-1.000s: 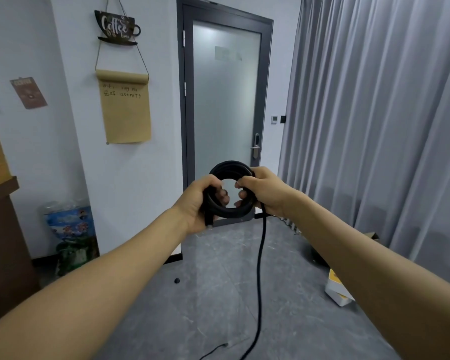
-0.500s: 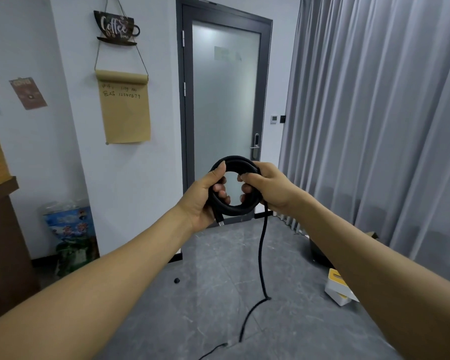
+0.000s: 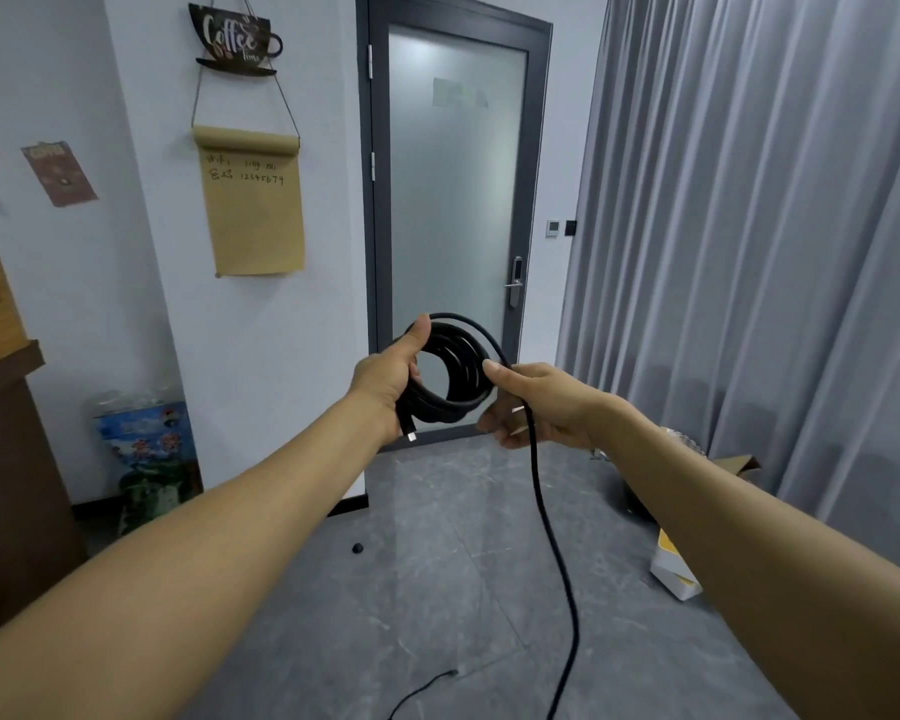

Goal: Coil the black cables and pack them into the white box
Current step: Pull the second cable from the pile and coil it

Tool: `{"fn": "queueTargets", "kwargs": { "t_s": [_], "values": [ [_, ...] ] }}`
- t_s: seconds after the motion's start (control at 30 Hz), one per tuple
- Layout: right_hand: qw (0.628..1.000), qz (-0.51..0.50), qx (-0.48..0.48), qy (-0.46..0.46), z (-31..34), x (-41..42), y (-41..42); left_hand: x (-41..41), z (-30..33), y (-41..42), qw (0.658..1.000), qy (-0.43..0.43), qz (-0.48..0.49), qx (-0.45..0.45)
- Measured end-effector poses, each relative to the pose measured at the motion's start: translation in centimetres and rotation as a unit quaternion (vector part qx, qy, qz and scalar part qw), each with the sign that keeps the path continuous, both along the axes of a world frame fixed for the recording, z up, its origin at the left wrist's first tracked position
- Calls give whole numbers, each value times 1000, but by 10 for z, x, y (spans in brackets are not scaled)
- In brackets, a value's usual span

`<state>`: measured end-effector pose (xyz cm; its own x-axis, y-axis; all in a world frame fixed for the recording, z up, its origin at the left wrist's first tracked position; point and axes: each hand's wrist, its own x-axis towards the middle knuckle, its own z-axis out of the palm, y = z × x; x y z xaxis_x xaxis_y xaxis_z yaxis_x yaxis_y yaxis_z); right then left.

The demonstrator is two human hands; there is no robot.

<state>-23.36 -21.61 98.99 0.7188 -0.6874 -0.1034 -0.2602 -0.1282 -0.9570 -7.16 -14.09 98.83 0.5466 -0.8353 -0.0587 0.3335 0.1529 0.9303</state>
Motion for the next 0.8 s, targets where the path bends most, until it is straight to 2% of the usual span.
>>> {"fn": "queueTargets", "kwargs": {
  "t_s": [0.1, 0.27, 0.43, 0.57, 0.63, 0.73, 0.8],
  "values": [
    [995, -39, -87, -4, -7, -5, -9, 12, 1, 0, 997, -16, 65, 33],
    [985, -112, -128, -42, -18, -20, -20, 30, -1, 6, 990, 0, 133, 55],
    [955, -175, -234, 45, -24, -37, -33, 49, 0, 13, 975, 0, 209, 74],
    [915, -190, -349, 62, -17, -29, -32, 53, 0, 13, 956, -61, 275, 86],
    [887, -156, -417, 122, -9, -20, -24, 50, 0, 12, 944, -107, 302, 85],
    [811, -66, -524, 251, 7, -7, -4, 44, -2, 14, 917, -202, 328, 104],
    [778, -19, -559, 287, 18, 2, 9, 41, -5, 14, 901, -265, 324, 115]
  ]
}}
